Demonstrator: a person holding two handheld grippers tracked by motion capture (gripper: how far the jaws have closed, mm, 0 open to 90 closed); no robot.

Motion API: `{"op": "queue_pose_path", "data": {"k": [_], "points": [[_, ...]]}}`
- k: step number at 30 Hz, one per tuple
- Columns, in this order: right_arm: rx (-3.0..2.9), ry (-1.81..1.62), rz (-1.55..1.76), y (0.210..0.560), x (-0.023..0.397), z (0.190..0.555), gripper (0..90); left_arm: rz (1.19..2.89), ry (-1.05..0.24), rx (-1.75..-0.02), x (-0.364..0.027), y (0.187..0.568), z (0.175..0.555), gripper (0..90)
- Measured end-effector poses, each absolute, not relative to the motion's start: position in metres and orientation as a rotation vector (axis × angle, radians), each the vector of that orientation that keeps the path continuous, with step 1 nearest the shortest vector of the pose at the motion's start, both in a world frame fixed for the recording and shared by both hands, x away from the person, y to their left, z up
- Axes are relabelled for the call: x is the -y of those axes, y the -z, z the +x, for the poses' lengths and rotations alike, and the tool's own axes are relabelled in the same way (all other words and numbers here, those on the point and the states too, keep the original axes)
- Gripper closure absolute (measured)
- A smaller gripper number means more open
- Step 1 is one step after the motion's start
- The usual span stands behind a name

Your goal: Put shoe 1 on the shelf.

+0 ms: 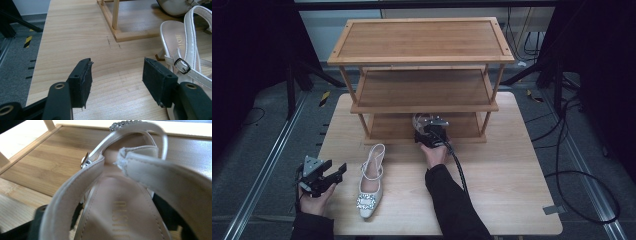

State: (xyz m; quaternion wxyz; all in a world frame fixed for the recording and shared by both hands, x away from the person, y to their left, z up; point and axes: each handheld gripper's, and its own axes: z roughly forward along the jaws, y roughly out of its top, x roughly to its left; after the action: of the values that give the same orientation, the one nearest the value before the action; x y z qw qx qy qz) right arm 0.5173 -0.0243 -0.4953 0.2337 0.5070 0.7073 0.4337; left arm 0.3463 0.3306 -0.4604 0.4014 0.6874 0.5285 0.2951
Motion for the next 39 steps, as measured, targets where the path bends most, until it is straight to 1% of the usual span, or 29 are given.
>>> {"op": "queue_pose_path", "data": {"k": [6,7,10,16,20,22,24,27,29,30,31,35,39], "points": [[-2.004,-1.187,1.339,0.487,0.029,0.51,24.2,1.741,-0.748,-1.335,-0.33,0.46,0.346,39.4],[-2.016,-1.181,1.334,0.486,0.03,0.508,22.6,1.739,-0.748,-1.336,-0.331,0.46,0.346,39.3],[-1.99,-1.21,1.307,0.482,0.033,0.5,24.4,1.738,-0.743,-1.34,-0.33,0.461,0.347,39.3],[-2.029,-1.193,1.278,0.475,0.037,0.484,19.5,1.745,-0.743,-1.337,-0.329,0.46,0.346,39.3],[-2.024,-1.189,1.251,0.48,0.041,0.47,23.9,1.747,-0.745,-1.334,-0.329,0.46,0.346,39.4],[-2.042,-1.173,1.265,0.486,0.044,0.467,27.3,1.747,-0.746,-1.332,-0.328,0.46,0.346,39.5],[-2.056,-1.158,1.287,0.492,0.046,0.468,28.8,1.749,-0.746,-1.332,-0.328,0.46,0.346,39.7],[-2.085,-1.15,1.297,0.501,0.044,0.47,37.6,1.748,-0.737,-1.334,-0.329,0.461,0.347,40.3],[-2.093,-1.141,1.298,0.504,0.042,0.471,47.5,1.752,-0.735,-1.332,-0.329,0.462,0.347,40.6],[-2.094,-1.137,1.309,0.506,0.041,0.472,49.9,1.752,-0.735,-1.333,-0.329,0.462,0.347,40.6],[-2.092,-1.132,1.307,0.507,0.041,0.473,55.3,1.754,-0.736,-1.333,-0.328,0.462,0.347,40.7],[-2.092,-1.146,1.324,0.507,0.04,0.477,70.0,1.756,-0.736,-1.331,-0.329,0.462,0.347,41.0],[-2.097,-1.102,1.288,0.508,0.034,0.477,75.5,1.757,-0.736,-1.332,-0.329,0.462,0.347,41.1]]}}
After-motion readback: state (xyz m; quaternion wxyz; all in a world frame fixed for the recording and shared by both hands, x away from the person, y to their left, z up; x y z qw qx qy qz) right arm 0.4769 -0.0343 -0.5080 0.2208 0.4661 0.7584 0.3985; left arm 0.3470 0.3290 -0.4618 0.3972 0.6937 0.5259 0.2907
